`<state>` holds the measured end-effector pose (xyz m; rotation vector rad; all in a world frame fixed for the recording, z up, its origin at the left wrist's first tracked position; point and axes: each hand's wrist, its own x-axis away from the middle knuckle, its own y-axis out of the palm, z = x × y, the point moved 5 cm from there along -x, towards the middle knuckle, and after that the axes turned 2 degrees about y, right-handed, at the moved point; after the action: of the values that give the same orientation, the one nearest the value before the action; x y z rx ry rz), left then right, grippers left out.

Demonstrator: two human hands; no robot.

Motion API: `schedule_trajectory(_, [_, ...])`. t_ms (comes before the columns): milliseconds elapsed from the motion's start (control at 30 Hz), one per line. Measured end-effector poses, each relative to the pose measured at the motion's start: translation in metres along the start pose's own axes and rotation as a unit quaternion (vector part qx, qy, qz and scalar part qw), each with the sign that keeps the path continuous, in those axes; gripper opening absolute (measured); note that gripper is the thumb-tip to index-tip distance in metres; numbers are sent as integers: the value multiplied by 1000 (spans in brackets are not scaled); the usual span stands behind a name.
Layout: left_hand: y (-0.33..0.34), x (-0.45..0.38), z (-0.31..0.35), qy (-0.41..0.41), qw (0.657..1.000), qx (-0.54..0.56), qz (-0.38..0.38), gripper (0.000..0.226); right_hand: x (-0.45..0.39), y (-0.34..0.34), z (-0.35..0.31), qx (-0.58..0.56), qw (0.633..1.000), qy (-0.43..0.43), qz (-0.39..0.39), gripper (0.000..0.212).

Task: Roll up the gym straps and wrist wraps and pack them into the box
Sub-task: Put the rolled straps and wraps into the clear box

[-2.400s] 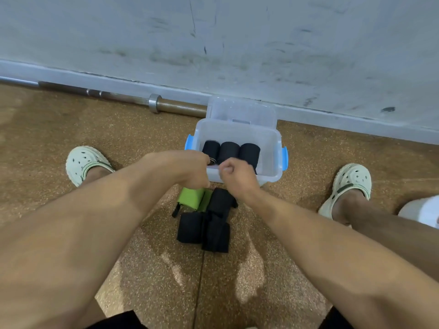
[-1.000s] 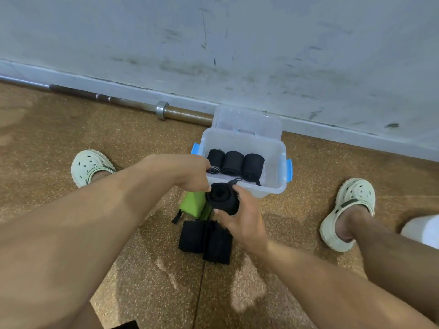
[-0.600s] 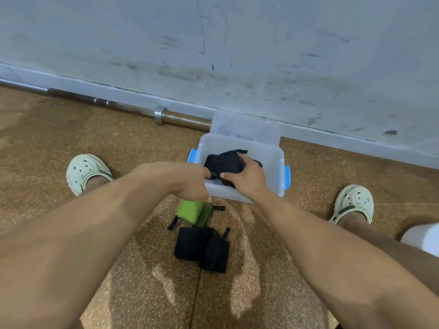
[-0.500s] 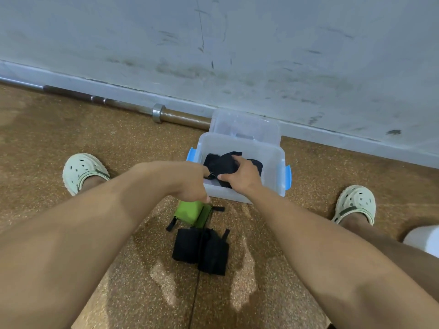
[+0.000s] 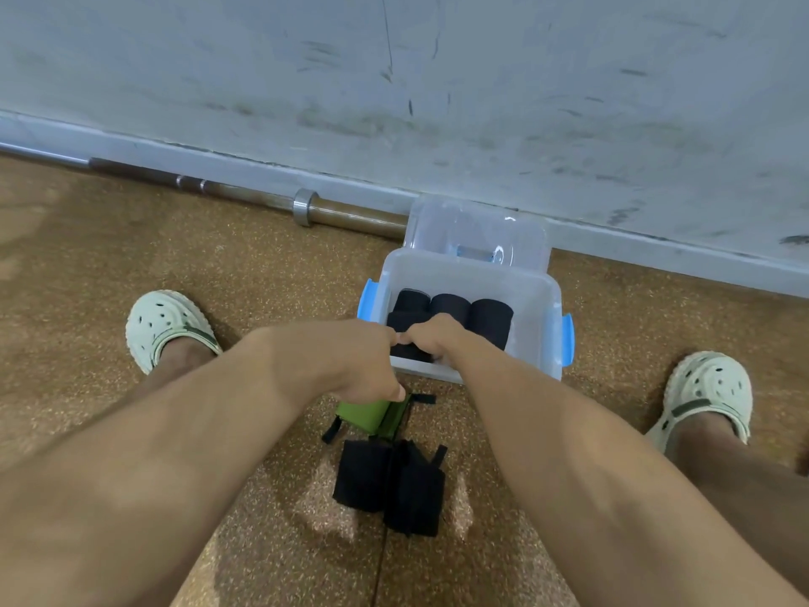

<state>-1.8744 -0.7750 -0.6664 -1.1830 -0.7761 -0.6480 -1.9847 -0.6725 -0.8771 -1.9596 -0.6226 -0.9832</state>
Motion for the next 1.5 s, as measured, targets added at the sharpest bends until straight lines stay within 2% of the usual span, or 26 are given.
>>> schedule_trajectory(200, [1,2,14,3,1000,9,-5,71,2,-2,-6,17,1000,-2,6,53])
schedule_trajectory(333, [1,3,18,7,1000,9,-5,68,4,-8,-11,123,985,-99,66,72])
schedule_trajectory(433, [3,3,20,11,1000,-2,-8,65,0,-1,-10,217,960,-160,74,52])
schedule_trajectory(567, [4,3,24,11,1000,-7,-9,63,-3,2,-9,237,950,-195,54,22])
schedule_trajectory(667, [4,2,23,11,1000,-10,-6,62,-1,-2,-8,249,949,-183,65,26])
schedule_trajectory(733, [4,2,22,9,1000,-17,-4,63,4,-2,-8,240,948,-199,64,28])
schedule_trajectory(833, [4,6,23,11,999,-33,-4,66,10,-15,-5,163,958,-217,93,36])
schedule_trajectory(1033, [2,15,16,20,998,-52,22,62,57,-46,-6,20,951,-250,179,28])
schedule_trajectory(1100, [0,18,10,17,998,-53,35,61,77,-43,-6,-10,946,-266,186,24])
schedule_trajectory(1200, [2,22,0,9,997,-56,45,63,102,-21,-1,-69,945,-284,145,17])
schedule_trajectory(1300, [6,26,-7,-1,996,-73,41,60,113,15,12,-28,957,-280,76,13])
schedule_trajectory(1367, [7,29,-10,-7,996,-85,35,58,106,42,29,38,970,-239,16,10])
schedule_trajectory(1433, [6,31,-12,-8,996,-87,35,59,97,61,48,98,979,-178,-8,23])
schedule_trajectory(1500, [4,31,-13,-4,995,-87,38,58,91,67,63,63,992,-109,-8,33])
